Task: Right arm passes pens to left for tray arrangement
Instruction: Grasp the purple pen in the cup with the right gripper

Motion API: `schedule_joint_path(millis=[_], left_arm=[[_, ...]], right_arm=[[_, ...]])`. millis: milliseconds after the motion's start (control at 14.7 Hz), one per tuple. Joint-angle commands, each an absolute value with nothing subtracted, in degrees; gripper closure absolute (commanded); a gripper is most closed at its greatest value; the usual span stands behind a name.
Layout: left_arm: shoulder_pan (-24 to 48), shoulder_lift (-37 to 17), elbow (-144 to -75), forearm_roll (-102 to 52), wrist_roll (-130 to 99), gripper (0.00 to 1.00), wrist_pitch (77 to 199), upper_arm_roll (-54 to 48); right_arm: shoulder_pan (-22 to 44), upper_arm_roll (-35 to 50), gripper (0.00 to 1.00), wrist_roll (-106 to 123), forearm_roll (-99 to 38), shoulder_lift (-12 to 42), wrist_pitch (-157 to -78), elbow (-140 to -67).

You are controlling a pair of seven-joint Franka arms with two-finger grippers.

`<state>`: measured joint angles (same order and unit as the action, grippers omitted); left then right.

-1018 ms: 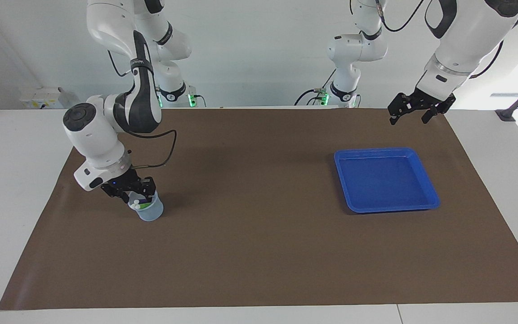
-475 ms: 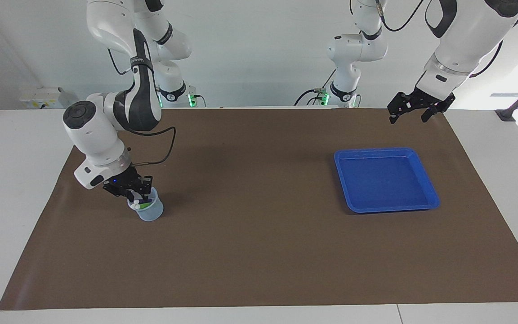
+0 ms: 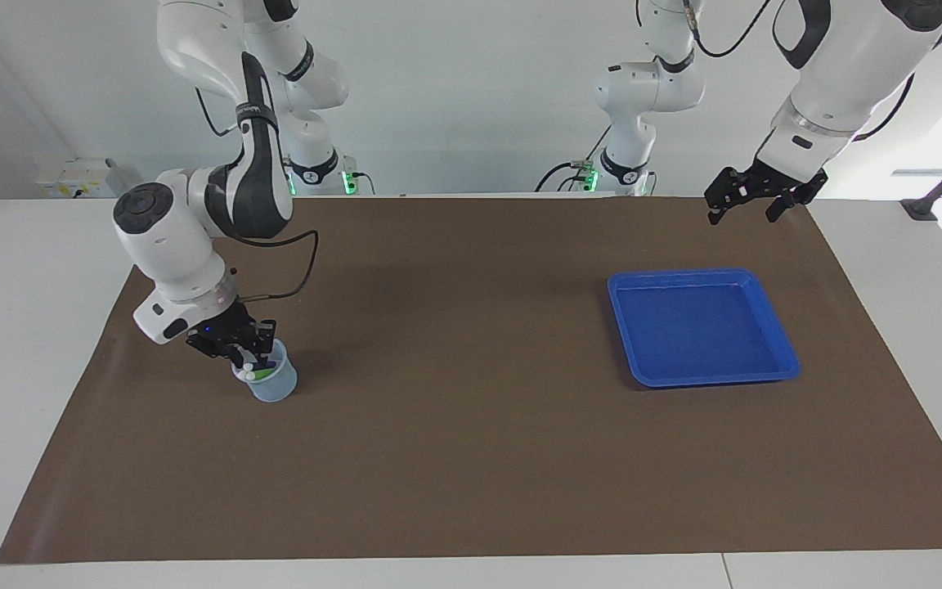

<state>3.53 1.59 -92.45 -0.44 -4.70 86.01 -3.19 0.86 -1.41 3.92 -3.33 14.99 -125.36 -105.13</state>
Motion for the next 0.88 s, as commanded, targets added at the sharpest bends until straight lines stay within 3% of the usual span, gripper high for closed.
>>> schedule_joint_path(millis=[0,475,543,679,814], left_arm=[[3.7,3.3,-94.2,-0.1,-5.4,0.0,86.0,-3.1],[3.4,3.3,-94.2,-0.4,-5.4,0.0,86.1,-3.1],[3.5,3.3,-94.2,-0.4,-5.4,0.0,86.1,-3.1],[3.5,3.3,-94.2,-0.5,-5.4,0.0,86.1,-3.1],[3.5,3.3,-94.2,-0.5,-5.4,0.0,86.1,-3.1]], right_arm=[[-0.4,-1.0,0.58,5.7,-4.1,13.8,-127.4,-107.0],[-0.2,-1.0,0.59,5.5,-4.1,13.7,-127.1,-107.1],[-0.3,-1.0,0.65,5.5,-4.1,13.7,-127.0,-107.1],[-0.2,-1.0,1.0,5.5,-4.1,13.7,-126.5,-107.0],[0.1,-1.0,1.0,5.4,-4.1,13.8,-125.5,-106.3]])
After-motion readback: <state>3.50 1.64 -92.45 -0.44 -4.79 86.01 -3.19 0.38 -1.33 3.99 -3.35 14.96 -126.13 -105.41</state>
